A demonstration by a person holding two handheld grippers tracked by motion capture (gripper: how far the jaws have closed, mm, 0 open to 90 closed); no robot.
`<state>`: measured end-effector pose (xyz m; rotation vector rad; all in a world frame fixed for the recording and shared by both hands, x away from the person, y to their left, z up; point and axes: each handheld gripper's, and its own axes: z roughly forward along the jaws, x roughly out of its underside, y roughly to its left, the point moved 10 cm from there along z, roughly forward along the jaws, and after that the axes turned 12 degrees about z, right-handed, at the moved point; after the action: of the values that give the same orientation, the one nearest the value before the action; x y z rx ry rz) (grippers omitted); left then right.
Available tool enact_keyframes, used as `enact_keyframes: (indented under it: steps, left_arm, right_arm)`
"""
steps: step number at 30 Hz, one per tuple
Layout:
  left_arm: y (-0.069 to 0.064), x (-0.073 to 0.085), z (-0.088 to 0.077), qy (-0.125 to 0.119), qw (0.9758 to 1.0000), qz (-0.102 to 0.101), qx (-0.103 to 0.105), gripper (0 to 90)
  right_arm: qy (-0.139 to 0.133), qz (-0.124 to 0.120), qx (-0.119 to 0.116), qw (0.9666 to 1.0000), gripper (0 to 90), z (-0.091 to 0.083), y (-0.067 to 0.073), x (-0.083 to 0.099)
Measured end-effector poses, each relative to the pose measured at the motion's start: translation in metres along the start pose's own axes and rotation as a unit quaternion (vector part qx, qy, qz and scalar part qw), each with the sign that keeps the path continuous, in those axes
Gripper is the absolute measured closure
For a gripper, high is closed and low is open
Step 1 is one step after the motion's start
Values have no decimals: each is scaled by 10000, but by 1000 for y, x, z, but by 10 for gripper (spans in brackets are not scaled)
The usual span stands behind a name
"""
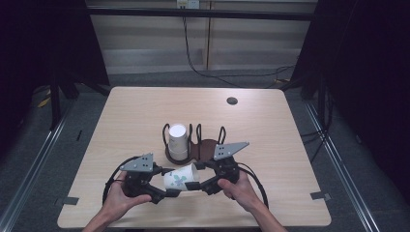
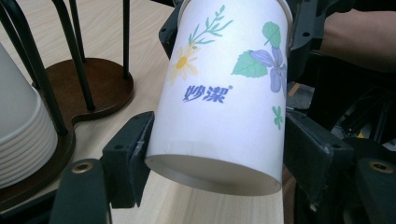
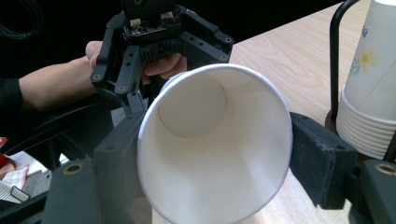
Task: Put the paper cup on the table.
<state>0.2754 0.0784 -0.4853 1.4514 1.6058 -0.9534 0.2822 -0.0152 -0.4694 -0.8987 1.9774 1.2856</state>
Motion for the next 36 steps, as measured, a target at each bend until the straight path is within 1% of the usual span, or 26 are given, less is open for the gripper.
enact_keyframes:
  steps: [4, 8, 11, 15, 18, 20, 23, 30, 33, 34, 36]
  left_arm:
    - [1, 0, 0, 11, 10000, -30, -12, 271]
    - [3, 3, 0, 99, 9999, -70, -22, 234]
    - [4, 4, -1, 118, 9999, -72, -51, 219]
    - [6, 5, -2, 175, 9998, -20, -107, 203]
    - [8, 5, -2, 157, 9998, -47, -146, 192]
    - [7, 6, -2, 161, 9998, -80, -129, 182]
    - [7, 6, -3, 176, 9997, -83, -117, 182]
    - [11, 7, -5, 213, 9995, -110, -212, 167]
    - [12, 8, -6, 236, 9994, -141, -216, 167]
    - [13, 9, -8, 290, 9991, -123, -268, 166]
    - [13, 9, -8, 280, 9991, -135, -299, 163]
  right_arm:
    - [10, -2, 35, 10000, 258, 0, -1, 0]
    - [7, -2, 77, 10000, 262, -1, -2, 0]
    - [2, 11, 89, 10000, 265, -1, -3, 0]
    - [9, 59, 165, 9998, 269, -2, -6, 0]
    - [7, 72, 171, 9998, 270, -3, -6, 0]
    - [-1, 76, 179, 9998, 270, -3, -6, 0]
    - [-9, 79, 179, 9998, 271, -4, -7, -1]
    - [17, 59, 235, 9997, 274, -6, -8, 0]
    - [8, 72, 253, 9997, 274, -7, -9, -1]
    - [-11, 74, 273, 9996, 275, -9, -9, -2]
    - [-28, 77, 279, 9996, 275, -10, -10, -2]
